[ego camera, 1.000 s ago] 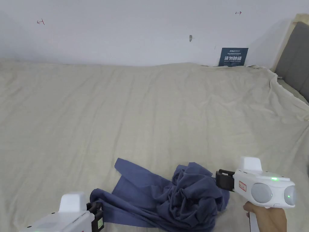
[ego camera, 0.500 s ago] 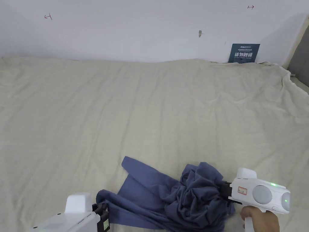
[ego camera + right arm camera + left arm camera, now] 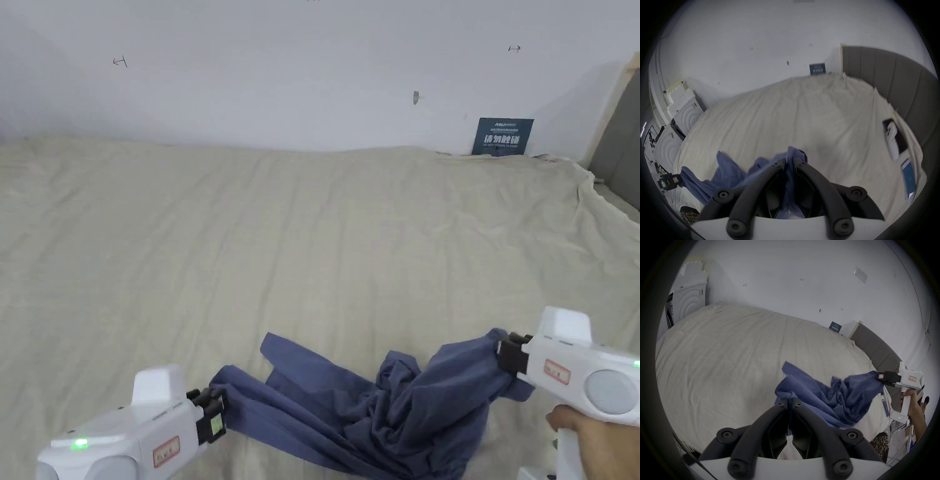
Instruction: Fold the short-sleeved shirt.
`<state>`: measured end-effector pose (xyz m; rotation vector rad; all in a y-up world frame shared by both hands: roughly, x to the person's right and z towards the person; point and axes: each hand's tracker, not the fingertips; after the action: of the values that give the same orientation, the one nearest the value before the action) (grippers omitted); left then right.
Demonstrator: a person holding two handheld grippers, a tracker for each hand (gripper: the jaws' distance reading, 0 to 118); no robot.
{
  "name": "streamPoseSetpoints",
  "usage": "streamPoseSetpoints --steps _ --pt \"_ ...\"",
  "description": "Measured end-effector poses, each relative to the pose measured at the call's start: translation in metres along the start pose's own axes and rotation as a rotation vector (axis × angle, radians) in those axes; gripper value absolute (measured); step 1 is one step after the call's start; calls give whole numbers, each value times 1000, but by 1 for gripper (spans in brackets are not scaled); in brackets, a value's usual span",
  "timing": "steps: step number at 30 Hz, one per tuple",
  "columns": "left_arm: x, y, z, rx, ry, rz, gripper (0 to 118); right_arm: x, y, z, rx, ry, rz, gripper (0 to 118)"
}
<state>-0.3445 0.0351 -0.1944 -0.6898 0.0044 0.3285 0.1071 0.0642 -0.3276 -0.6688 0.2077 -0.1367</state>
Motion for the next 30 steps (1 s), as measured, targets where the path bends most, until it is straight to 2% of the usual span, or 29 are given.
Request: streamPoseSetpoints --steps 13,16,20,30 --pt "-14 165 19 235 95 -33 1 5 119 69 232 -66 101 6" --pt "-2 201 26 272 86 -52 1 -2 148 73 272 -84 132 6" --pt "17 251 30 347 154 -144 1 -11 187 73 321 -118 149 6" --pt "38 352 21 433 246 -272 1 -30 257 52 423 -216 233 6"
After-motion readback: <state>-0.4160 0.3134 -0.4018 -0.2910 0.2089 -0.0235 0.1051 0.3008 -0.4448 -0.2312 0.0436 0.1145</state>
